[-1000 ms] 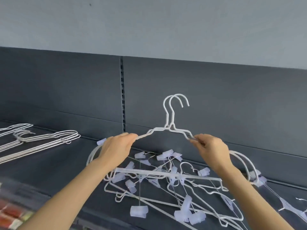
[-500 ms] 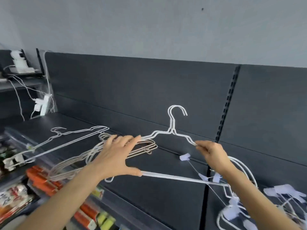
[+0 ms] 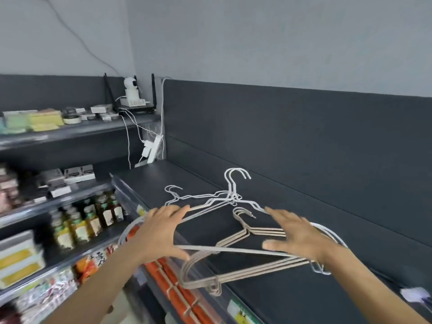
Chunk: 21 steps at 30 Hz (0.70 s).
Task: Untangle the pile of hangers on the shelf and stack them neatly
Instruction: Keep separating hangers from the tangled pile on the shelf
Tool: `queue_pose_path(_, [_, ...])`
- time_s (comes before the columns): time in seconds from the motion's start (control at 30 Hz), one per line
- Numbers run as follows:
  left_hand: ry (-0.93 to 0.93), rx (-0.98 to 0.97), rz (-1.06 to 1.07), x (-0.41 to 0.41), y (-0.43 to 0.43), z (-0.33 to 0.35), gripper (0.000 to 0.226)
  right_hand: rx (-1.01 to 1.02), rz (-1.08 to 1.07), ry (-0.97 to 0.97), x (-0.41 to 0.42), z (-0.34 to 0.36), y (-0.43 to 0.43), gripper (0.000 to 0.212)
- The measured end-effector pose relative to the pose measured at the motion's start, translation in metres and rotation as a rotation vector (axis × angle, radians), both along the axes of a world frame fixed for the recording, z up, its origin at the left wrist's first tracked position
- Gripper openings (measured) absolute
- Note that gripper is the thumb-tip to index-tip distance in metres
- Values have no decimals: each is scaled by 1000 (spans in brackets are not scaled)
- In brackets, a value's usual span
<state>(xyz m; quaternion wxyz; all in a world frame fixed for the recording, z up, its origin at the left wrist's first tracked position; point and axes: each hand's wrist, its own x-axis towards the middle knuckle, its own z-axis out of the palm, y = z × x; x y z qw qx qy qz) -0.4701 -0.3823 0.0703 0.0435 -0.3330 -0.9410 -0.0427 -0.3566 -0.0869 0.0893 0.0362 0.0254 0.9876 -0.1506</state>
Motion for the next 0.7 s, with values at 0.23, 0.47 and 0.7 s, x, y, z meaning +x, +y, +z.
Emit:
queue_pose_path(0.23, [-141,41,201,-54,-42,-23,115,188,45,15,-97,-29,-37,107])
queue_pose_path(0.47, [-189,55,494,-106,-41,-50,109,99,-9,23,-133,-58,-36,96])
queue_pose_path(0.7, [-249,-6,526,-136,-14,-73,115,-30,-46,16,-125,-73,-20,72])
